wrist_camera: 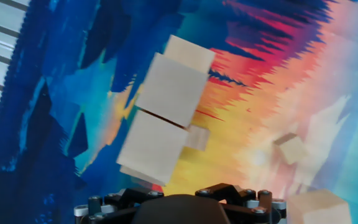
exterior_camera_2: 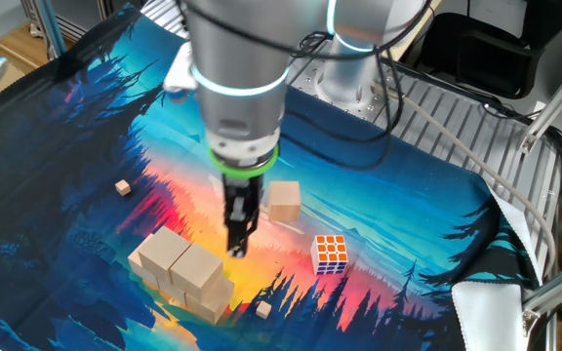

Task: Stack the blocks into a pyramid shape

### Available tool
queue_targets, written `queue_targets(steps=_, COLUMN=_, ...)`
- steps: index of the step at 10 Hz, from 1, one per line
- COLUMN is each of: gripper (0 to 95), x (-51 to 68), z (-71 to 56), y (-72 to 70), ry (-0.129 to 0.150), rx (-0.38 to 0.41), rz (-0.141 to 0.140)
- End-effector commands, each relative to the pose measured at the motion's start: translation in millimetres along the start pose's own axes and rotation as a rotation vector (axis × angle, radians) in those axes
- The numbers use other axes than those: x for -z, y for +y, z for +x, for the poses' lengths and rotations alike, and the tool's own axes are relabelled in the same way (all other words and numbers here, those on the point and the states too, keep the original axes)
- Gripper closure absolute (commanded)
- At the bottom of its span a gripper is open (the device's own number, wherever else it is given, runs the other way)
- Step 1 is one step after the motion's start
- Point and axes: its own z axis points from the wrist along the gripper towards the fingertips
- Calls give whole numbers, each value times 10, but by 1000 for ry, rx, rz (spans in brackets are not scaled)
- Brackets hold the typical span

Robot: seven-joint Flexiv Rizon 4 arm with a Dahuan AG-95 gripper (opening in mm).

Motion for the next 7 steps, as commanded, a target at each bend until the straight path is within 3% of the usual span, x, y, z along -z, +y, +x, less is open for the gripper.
queue_targets(steps=1, gripper=0, x=-25, z=33, y=-129, ry=-4, rx=4, rz=-11)
queue_targets(steps=7, gripper=0, x=-94, z=52, y=-365, ry=-5, rx=6, rz=-35)
